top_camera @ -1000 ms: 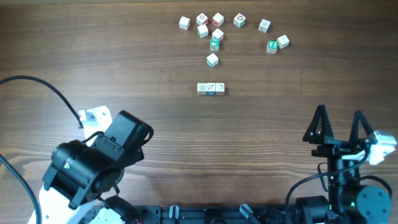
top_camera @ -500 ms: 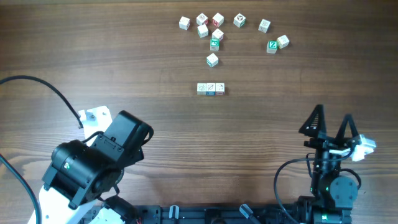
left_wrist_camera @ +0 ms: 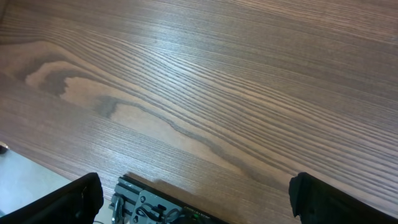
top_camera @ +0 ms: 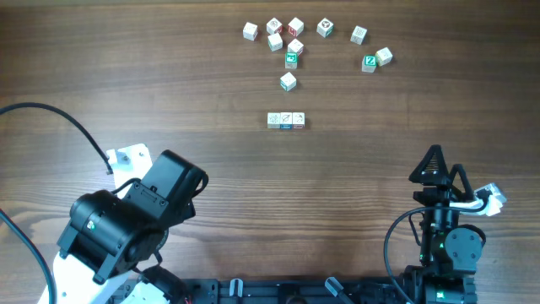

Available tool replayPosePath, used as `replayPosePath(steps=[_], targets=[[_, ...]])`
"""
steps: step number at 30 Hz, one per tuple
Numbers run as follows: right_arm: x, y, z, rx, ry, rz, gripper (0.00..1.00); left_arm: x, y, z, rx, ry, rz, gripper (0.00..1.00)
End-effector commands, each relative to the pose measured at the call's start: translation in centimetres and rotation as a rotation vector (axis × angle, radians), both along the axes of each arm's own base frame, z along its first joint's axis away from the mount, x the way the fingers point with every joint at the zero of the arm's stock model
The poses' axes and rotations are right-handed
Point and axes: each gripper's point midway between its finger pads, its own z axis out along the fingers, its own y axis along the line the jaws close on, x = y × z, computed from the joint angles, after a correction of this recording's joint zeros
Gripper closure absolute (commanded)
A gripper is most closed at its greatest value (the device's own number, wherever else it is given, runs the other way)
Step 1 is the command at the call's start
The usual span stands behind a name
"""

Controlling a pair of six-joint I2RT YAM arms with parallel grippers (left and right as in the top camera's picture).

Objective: Form a horizontal line

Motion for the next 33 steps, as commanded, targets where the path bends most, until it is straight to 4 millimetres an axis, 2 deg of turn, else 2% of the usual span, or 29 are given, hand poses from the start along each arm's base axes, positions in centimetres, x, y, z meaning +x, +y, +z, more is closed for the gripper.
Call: replayPosePath(steps=[1,3,5,7,9,11,33], targets=[[-0.1,-0.1,0.3,-0.02,-0.01,-0.012,0.0,0.1,0.3,0.1,0.01,-0.011,0.015,0.0],[-0.6,-1.8,0.5,-0.08,0.001,-0.115,0.0,0.1,0.3,0.1,0.01,-0.011,0.015,0.0],[-0.5,-1.4,0.5,-0.051,-0.007,-0.097,0.0,0.1,0.3,0.1,0.01,-0.011,0.015,0.0],[-0.5,-1.3,0.5,-0.13,0.016,-0.101,0.0,0.1,0.3,0.1,0.01,-0.011,0.015,0.0],[0.1,1.0,0.3,-0.443,0.086,0.025,0.0,0.1,0.3,0.1,0.01,-0.011,0.015,0.0],[0.4,2.9,0.0,-0.599,0.097,0.134,0.0,0.1,0.3,0.1,0.01,-0.011,0.015,0.0],[0.4,3.0,0.1,-0.62,0.098,0.138,0.0,0.1,0.3,0.1,0.01,-0.011,0.015,0.0]])
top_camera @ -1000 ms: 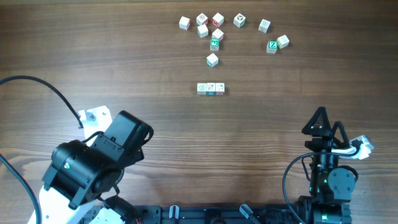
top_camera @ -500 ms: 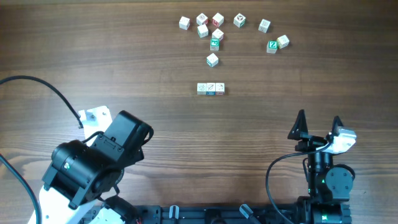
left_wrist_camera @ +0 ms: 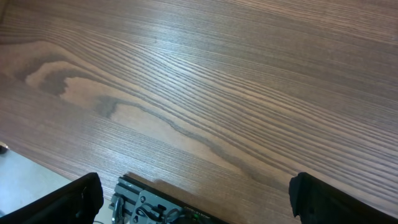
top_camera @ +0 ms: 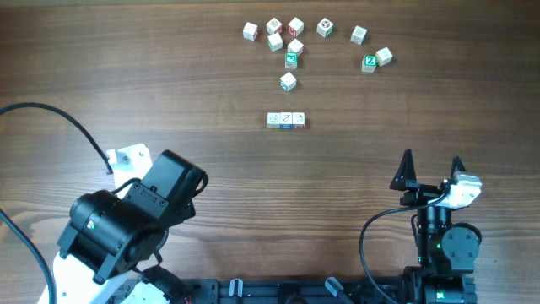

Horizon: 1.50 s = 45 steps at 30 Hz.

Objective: Form a horizontal line

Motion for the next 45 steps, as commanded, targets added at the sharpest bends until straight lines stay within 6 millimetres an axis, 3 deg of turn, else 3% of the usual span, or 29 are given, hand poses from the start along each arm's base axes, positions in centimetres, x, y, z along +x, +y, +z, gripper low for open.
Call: replayPosePath(steps=[1,11,15,18,25,28,31,37,45], targets=[[0.0,0.4,0.3,-0.018,-0.01,0.022,0.0,0.1,0.3,0.1,0.01,-0.011,0.015,0.0],[0.0,0.4,0.3,-0.018,-0.01,0.022,0.0,0.4,0.2,0.4,0.027,-0.039,-0.006,0.0],[0.0,0.4,0.3,-0.018,-0.01,0.022,0.0,4.0,-0.8,1.5,-0.119,-0.274,0.008,0.0],[0.0,0.4,0.3,-0.018,-0.01,0.022,0.0,6.0,-2.5,0.3,-0.226,-0.397,-0.172,0.0],[0.0,0.4,0.3,-0.018,-0.01,0.022,0.0,4.1,1.1,-4.1,-0.305,-0.737,-0.071,0.0],[0.0,0.4,0.3,-0.018,-0.01,0.023,0.0,5.3,1.1,-5.1,-0.326,-0.847,-0.081,0.0],[0.0,0.4,0.3,-0.018,-0.01,0.023,0.0,6.6,-0.1,-5.8,-0.261,-0.926,-0.244,0.0],[0.0,0.4,0.3,-0.018,-0.01,0.023,0.0,8.1,0.0,-7.9,-0.236,-1.024,-0.271,0.0],[0.0,0.4,0.3,-0.018,-0.01,0.022,0.0,8.5,-0.6,-8.5,-0.173,-1.04,-0.367,0.0]])
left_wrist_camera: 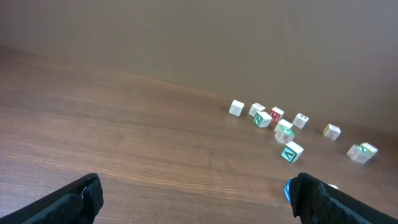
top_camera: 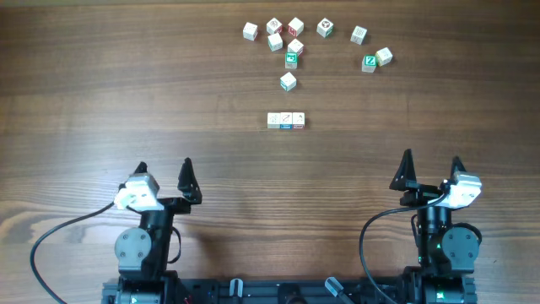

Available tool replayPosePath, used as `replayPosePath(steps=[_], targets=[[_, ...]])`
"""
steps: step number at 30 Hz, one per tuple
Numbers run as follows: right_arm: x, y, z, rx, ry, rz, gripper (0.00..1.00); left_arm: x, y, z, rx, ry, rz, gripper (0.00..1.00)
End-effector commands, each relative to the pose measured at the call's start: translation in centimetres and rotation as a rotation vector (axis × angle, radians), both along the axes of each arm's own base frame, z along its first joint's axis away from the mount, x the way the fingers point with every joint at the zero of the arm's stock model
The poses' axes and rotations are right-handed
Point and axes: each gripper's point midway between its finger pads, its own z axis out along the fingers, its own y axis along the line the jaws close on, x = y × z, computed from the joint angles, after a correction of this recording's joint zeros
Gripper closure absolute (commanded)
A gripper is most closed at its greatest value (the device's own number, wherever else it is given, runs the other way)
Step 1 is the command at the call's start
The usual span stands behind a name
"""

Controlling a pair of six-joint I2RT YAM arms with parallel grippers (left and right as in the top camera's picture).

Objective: Form a horizontal line

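Note:
Three lettered blocks [top_camera: 285,120] lie side by side in a short horizontal row at mid-table. Several loose blocks are scattered beyond it: a single one [top_camera: 288,81], a cluster [top_camera: 283,35] and a pair [top_camera: 376,59] at the right. My left gripper [top_camera: 163,169] stands open near the front edge, left of the row, nothing between its fingers. My right gripper [top_camera: 431,160] stands open at the front right, also holding nothing. The left wrist view shows the left gripper [left_wrist_camera: 196,198] open, the scattered blocks [left_wrist_camera: 283,132] far ahead, and the row mostly hidden behind the right finger [left_wrist_camera: 323,198].
The wooden table [top_camera: 101,93] runs wide to either side of the blocks. A black cable [top_camera: 63,232] loops from the left arm's base at the front left. Both arm bases sit at the front edge.
My left arm, earlier folded at the front left with its camera looking down at bare wood, now stands straight at its base, gripper open and facing the blocks. The right arm has not moved.
At first the left arm lay folded at the front left and the right gripper's fingers stood close together, turned aside. Then the right gripper stood wide open, squared to the table. Now the left gripper matches it. No block has moved.

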Motion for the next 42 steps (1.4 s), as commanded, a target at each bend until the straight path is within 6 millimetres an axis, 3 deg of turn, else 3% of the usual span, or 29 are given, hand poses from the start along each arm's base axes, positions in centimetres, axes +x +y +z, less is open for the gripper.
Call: replayPosePath(steps=[1,15,18,21,25,29,33,42], targets=[[0.0,0.4,0.2,-0.018,-0.008,0.019,0.0,0.0,-0.4,-0.2,0.067,-0.004,-0.03,0.0],[0.0,0.4,0.2,-0.018,-0.009,0.019,0.0,0.0,-0.4,-0.1,0.04,-0.006,-0.031,0.0],[0.0,0.3,0.2,-0.02,-0.008,0.019,0.0,0.0,1.0,-0.1,0.041,-0.005,0.026,0.0],[-0.7,-3.3,0.6,-0.253,0.025,-0.202,0.0,-0.1,2.6,-0.1,0.041,-0.004,0.092,0.0],[-0.7,-3.3,0.6,-0.414,0.059,-0.202,0.0,-0.1,2.6,-0.1,0.041,-0.004,0.092,0.0],[-0.7,-3.1,0.7,-0.413,0.054,-0.187,0.0,-0.1,2.6,-0.1,0.04,-0.004,0.092,0.0],[-0.1,-1.2,0.2,-0.416,0.049,-0.072,0.0,-0.1,2.6,-0.1,0.041,-0.004,0.092,0.0],[-0.1,-1.2,0.2,-0.416,0.05,-0.072,0.0,-0.1,2.6,-0.1,0.041,-0.004,0.092,0.0]])
